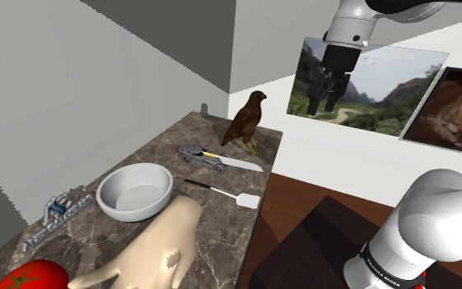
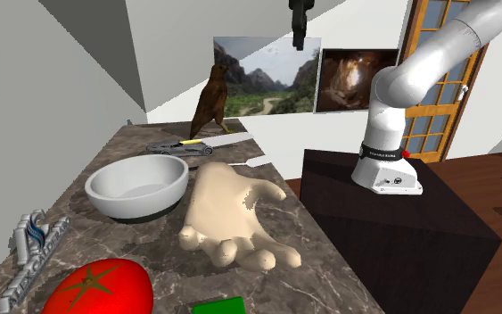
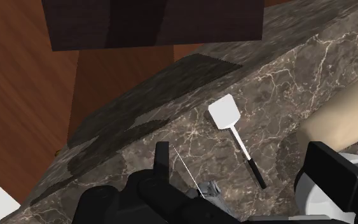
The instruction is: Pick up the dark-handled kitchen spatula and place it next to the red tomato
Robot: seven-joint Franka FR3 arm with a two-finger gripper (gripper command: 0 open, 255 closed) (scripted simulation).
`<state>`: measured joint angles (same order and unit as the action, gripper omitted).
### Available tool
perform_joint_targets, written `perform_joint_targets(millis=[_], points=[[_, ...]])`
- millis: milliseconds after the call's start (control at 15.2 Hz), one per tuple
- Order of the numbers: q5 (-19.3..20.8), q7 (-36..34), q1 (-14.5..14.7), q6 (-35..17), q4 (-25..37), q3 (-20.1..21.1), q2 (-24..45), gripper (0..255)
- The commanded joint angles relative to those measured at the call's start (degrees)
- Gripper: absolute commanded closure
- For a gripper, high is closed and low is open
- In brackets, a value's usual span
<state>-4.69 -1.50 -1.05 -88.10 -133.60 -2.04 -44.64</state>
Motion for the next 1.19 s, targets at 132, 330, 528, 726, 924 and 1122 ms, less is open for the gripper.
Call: perform_joint_targets(millis=[132,330,528,726,924,1122], points=[[-0.20,1.01,0.89,-4.07,-2.10,0.72,1.66,0],[-0.50,2.48,2.23,-10.23,-4.71,1.81,4.72,0],[-0.77,3.91,3.54,-16.43,-6.68,2.95,8.46,0],[-0.98,5.27,4.82,-22.60,-7.97,4.10,12.85,0],[-1.05,6.53,6.02,-28.66,-8.59,5.30,17.81,0],[-0.90,7.64,7.12,-34.54,-8.53,6.51,23.27,0]])
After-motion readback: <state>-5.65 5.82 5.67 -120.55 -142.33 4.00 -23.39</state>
